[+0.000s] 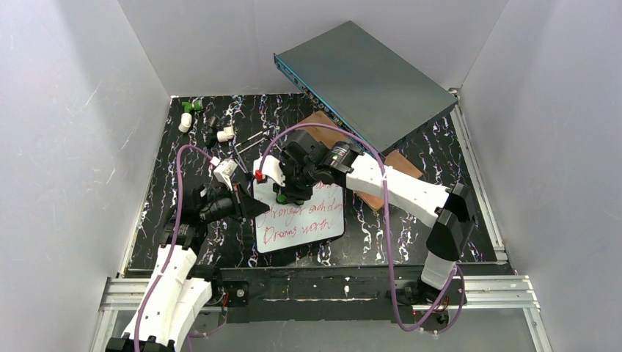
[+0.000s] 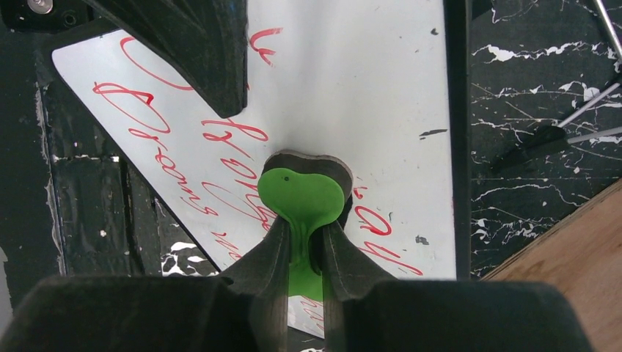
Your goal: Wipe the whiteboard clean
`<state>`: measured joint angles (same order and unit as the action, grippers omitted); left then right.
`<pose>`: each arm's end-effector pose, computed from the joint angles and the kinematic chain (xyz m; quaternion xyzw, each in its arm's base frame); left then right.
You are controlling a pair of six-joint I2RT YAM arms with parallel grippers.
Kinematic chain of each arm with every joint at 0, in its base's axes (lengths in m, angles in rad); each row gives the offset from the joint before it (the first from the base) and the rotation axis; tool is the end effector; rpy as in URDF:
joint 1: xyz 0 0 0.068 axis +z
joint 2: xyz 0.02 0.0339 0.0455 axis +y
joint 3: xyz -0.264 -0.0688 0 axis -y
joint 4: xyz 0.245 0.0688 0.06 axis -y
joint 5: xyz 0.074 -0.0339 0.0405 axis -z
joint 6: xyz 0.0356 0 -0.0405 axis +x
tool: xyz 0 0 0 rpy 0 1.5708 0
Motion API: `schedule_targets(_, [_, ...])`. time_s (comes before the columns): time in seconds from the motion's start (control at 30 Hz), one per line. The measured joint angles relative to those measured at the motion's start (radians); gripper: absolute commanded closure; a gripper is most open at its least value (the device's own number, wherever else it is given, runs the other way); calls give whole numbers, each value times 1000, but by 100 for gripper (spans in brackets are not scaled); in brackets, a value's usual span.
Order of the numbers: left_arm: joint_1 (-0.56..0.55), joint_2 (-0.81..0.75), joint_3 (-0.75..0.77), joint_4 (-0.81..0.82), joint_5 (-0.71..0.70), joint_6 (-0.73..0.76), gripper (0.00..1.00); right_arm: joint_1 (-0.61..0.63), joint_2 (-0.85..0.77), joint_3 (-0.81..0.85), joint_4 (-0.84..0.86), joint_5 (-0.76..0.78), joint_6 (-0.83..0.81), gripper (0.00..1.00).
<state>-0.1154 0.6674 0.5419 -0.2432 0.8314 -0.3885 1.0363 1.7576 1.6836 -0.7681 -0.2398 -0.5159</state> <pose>0.1506 -0.0439 0.2704 0.1235 0.7786 -0.4515 0.4180 0.1914 0.3400 0.3336 -0.6802 0.6322 0.1990 0.3131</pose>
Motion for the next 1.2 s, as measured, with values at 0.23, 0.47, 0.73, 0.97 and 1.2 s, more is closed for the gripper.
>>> schedule_targets(0.23, [-3, 6, 5, 0, 5, 11, 100, 20, -16, -35, -1, -2, -34, 99])
schedule_targets(0.47, [-5, 10, 8, 0, 7, 12, 100, 55, -15, -21, 5, 109, 13, 99])
schedule_targets(0.73, [-4, 16, 9, 0, -13, 2, 100, 51, -16, -21, 77, 289, 48, 99])
schedule_targets(0.97, [-3, 16, 9, -8, -20, -8, 100, 46, -24, -46, 97, 254, 6, 99])
schedule_targets(1.2, [-3, 13, 10, -9, -13, -1, 100, 50, -37, -77, 57, 176, -67, 99])
